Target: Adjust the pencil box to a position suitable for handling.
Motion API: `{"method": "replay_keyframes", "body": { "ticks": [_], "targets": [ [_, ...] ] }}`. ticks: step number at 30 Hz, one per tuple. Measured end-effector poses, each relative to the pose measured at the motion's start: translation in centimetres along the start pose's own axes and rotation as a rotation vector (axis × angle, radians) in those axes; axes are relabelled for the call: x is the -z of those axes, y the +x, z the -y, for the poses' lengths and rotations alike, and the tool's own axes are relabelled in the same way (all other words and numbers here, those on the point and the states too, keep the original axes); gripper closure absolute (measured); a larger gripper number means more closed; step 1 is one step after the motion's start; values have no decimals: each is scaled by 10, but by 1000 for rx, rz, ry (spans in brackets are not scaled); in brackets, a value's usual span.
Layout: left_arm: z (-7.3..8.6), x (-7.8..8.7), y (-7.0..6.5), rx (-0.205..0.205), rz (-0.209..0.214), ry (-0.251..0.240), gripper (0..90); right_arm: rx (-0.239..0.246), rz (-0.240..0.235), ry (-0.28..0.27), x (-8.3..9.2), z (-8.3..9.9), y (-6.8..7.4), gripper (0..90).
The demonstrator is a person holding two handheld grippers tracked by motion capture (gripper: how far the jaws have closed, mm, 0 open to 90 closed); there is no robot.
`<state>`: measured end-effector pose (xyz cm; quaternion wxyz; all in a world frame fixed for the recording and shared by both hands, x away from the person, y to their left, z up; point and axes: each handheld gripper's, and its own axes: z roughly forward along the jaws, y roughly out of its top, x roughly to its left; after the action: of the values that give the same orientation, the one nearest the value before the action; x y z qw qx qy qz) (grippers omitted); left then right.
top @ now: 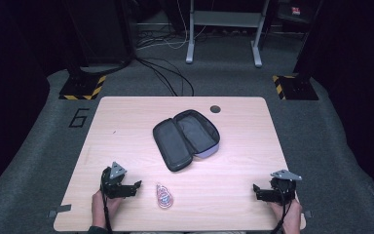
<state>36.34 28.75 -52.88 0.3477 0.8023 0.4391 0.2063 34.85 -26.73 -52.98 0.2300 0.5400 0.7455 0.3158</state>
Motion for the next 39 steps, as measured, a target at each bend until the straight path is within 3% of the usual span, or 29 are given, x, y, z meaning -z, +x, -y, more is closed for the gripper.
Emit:
{"method": "replay_keyframes", "body": {
  "ticks": [3,7,8,10,16,27,31,35,39],
  "targets": [
    [-1,0,1,6,3,8,142,1,1,-2,0,0,0,0],
    [-1,-1,1,45,-26,-2,141,0,1,-1,0,0,0,0],
    [0,-1,1,65,-50,-11,141,-3,2,0,0,0,0,0],
    [0,-1,1,72,-58,-10,142,1,0,1,0,0,0,0],
    [1,0,2,63,-56,-4,145,-14,3,-1,-1,0,1,0],
    [0,0,1,81,-68,4,145,-25,30,0,2,1,4,0],
    [0,-1,1,82,-75,-9,145,-5,49,9,2,-1,7,0],
    [0,-1,0,84,-73,-7,145,-4,18,0,4,-3,14,0],
    [0,-1,0,83,-75,-7,146,5,-47,-44,14,-15,38,5]
  ]
}}
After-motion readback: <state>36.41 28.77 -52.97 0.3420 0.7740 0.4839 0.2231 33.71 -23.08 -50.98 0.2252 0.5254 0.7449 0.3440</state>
